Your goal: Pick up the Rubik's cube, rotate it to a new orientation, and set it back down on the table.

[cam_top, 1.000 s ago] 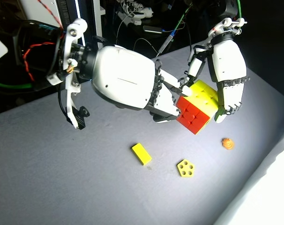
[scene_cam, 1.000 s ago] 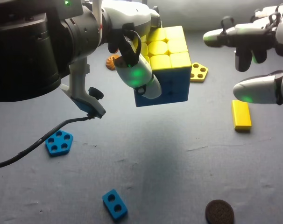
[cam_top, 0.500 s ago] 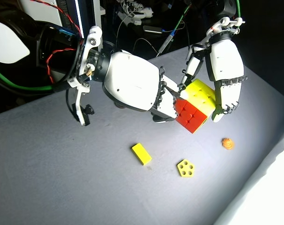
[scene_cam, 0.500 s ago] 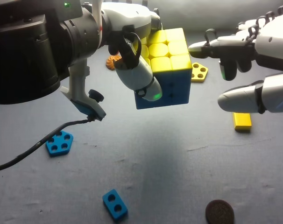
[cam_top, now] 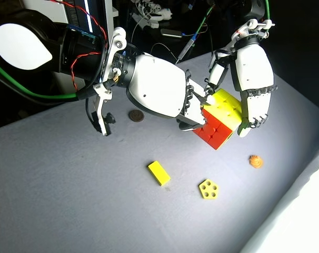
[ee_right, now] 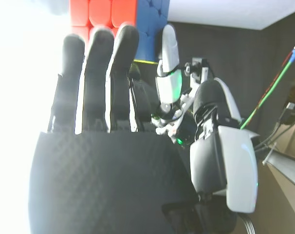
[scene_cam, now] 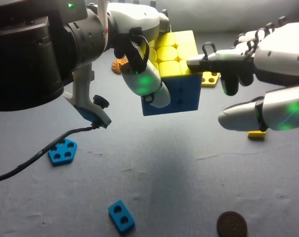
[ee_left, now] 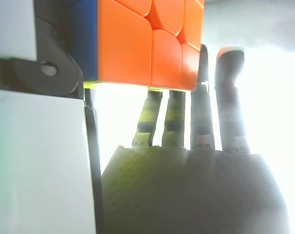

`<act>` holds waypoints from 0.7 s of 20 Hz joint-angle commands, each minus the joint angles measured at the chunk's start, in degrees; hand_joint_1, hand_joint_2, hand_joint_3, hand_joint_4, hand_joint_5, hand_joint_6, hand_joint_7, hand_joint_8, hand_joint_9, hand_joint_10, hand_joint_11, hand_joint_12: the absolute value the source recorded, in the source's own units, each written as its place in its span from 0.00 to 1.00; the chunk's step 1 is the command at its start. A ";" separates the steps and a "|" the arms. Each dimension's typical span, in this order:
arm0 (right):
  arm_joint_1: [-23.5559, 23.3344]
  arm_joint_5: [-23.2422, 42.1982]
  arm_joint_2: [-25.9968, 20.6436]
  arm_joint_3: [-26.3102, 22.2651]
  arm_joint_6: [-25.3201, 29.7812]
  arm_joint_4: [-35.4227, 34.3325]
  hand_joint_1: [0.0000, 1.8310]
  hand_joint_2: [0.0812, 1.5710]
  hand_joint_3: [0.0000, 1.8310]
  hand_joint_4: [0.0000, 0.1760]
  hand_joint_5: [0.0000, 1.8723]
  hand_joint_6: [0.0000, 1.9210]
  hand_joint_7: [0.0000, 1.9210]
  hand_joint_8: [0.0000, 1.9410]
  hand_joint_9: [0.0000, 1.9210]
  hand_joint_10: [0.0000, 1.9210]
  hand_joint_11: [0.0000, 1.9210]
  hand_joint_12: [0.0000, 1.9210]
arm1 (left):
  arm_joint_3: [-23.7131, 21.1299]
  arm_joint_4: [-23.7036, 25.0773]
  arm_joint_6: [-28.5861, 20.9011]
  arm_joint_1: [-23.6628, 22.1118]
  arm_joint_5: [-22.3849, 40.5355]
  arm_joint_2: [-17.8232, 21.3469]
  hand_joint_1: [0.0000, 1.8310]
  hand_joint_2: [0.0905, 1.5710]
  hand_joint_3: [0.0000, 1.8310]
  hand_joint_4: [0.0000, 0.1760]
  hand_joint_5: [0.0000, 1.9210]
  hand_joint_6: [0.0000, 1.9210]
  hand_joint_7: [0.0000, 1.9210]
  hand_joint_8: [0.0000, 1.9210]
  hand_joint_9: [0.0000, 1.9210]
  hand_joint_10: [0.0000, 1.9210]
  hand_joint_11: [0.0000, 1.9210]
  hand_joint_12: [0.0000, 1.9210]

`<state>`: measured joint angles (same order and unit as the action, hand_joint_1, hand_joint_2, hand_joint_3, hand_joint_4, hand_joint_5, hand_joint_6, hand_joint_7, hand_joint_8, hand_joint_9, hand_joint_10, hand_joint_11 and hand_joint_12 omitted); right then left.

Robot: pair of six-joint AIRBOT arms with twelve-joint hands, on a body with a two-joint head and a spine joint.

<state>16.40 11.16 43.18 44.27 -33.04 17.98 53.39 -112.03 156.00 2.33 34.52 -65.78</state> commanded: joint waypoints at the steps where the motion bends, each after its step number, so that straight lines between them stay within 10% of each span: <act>1: -0.15 5.35 -0.26 -0.28 -0.08 -0.54 0.10 0.78 0.00 0.00 0.09 0.00 0.23 0.58 0.19 0.85 0.09 1.00 | -0.01 3.21 -0.54 -1.03 -1.88 0.58 0.57 0.88 0.02 0.00 0.28 0.86 0.22 1.00 0.21 1.00 0.23 1.00; 14: 2.46 4.29 1.21 -0.53 -0.86 -0.54 0.09 0.78 0.00 0.00 0.09 0.01 0.24 0.58 0.20 0.85 0.10 1.00 | -0.14 3.21 -0.54 -0.73 -1.81 0.58 0.56 0.88 0.03 0.00 0.28 0.86 0.23 0.99 0.20 1.00 0.22 1.00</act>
<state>19.27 10.15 44.66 43.94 -33.78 17.85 53.39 -112.03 156.29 2.44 35.05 -65.76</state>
